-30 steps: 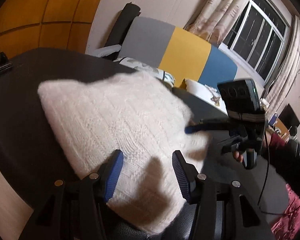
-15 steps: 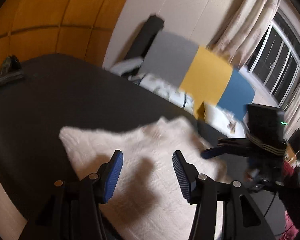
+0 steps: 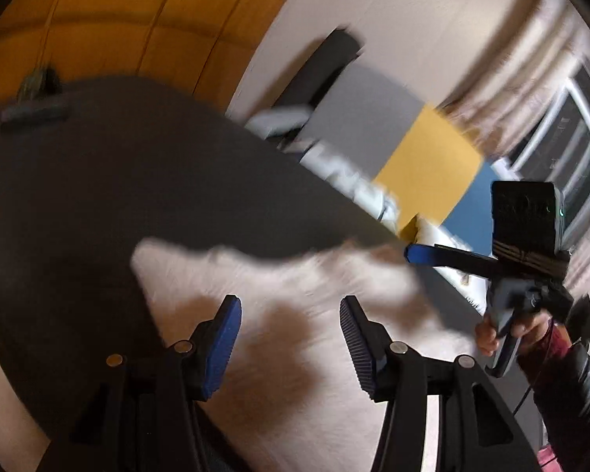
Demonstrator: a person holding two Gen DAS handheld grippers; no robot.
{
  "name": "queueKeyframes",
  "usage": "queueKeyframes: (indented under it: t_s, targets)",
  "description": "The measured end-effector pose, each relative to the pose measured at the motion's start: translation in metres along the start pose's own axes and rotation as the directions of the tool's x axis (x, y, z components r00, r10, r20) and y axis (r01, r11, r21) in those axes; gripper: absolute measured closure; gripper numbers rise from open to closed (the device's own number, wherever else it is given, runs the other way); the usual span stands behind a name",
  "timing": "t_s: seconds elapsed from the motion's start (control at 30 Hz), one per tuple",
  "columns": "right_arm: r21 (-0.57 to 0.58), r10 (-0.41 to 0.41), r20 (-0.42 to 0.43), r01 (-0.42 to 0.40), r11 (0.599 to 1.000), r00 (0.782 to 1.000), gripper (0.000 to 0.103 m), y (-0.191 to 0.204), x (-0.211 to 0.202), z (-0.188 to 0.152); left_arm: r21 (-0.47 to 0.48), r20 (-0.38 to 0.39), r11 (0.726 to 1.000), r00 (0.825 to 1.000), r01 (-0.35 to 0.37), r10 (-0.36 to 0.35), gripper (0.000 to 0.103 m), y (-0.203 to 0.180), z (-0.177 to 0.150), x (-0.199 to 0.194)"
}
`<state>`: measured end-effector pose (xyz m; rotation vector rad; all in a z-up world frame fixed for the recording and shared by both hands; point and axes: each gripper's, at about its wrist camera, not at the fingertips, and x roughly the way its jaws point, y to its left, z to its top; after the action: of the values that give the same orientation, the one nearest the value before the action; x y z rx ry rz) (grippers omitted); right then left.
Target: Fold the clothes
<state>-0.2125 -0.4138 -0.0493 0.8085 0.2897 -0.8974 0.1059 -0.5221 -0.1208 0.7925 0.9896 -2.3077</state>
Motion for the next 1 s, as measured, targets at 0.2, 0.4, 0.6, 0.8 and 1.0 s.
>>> queueKeyframes:
  t_s: [0.2,0.4,0.6,0.8,1.0]
  targets:
    - [0.135,-0.030,-0.014,0.032,0.990,0.999,0.004,-0.046,0.017,-0.030,-0.055,0.007,0.998,1.000,-0.004,0.005,0.046,0.009,-0.003,0.001]
    - [0.009,-0.117,-0.036,0.118,0.993,0.992,0.003,0.002,-0.010,-0.014,0.084,0.144,0.996,0.989,-0.041,0.028,0.048,-0.030,-0.017,-0.047]
    - [-0.089,0.028,-0.075,-0.035,0.995,0.997,0.003,0.055,-0.028,-0.048,0.192,0.101,0.981,0.995,-0.028,0.008,0.048,-0.071,-0.071,-0.054]
    - [0.133,-0.065,-0.034,0.069,0.989,0.997,0.004,-0.001,-0.005,-0.110,0.257,0.094,0.963,0.994,-0.083,0.060,0.048,-0.088,-0.093,-0.047]
    - [0.118,-0.086,-0.022,0.088,0.989,0.996,0.004,0.015,-0.024,-0.108,0.288,0.120,0.957,0.991,0.016,-0.053,0.048,-0.101,-0.095,-0.083]
